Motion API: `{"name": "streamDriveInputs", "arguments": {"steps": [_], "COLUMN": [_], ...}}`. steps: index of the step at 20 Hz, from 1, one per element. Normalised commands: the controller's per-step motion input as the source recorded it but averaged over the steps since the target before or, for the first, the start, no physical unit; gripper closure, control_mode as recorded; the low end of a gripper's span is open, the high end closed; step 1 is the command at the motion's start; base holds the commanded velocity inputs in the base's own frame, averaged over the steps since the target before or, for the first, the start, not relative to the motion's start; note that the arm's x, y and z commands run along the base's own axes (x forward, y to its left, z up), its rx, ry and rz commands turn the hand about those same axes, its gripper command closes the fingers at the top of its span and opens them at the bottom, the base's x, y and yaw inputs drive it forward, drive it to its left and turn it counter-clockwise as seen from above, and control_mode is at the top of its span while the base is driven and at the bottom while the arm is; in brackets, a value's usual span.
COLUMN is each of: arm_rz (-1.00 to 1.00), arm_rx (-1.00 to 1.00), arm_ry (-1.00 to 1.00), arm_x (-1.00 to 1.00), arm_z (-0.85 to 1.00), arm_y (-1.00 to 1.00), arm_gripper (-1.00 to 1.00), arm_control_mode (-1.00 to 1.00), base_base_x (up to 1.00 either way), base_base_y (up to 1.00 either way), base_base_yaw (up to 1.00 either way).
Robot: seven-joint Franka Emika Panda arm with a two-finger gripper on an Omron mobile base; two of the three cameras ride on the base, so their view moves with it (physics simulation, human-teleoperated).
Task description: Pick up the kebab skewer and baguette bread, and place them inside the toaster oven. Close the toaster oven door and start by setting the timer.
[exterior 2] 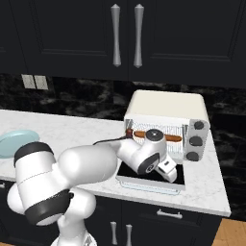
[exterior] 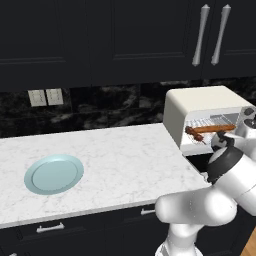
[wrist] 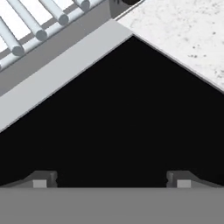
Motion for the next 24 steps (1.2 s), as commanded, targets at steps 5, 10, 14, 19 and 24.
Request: {"name": "streamDriveInputs", "arguments": {"steps": [5,10,14,19,24], "arm_rz": [-0.11,-0.08,-0.07,-0.07,-0.09], "arm_rx": [0.06,0.09,0.08,0.06,0.03], "arm_ry": [-0.02,-0.05,-0.04,-0.02,-0.01], "arm_x": [0.37,0.24,0.12,0.00,0.00], "arm_z": [0.07,0.10,0.14,0.03,0.00], "arm_y": [0.00,0.00,0.00,-0.03,0.00], "arm_gripper": [-1.00,-1.00,-1.00,-1.00,-1.00], "arm_control_mode": [-1.00,-1.00,-1.00,-1.00,-1.00], "base_base_x": [0.00,0.00,0.00,0.00,0.00], "base_base_y": [0.00,0.00,0.00,0.00,0.00], "base_base_yaw": [0.00,0.00,0.00,0.00,0.00]}}
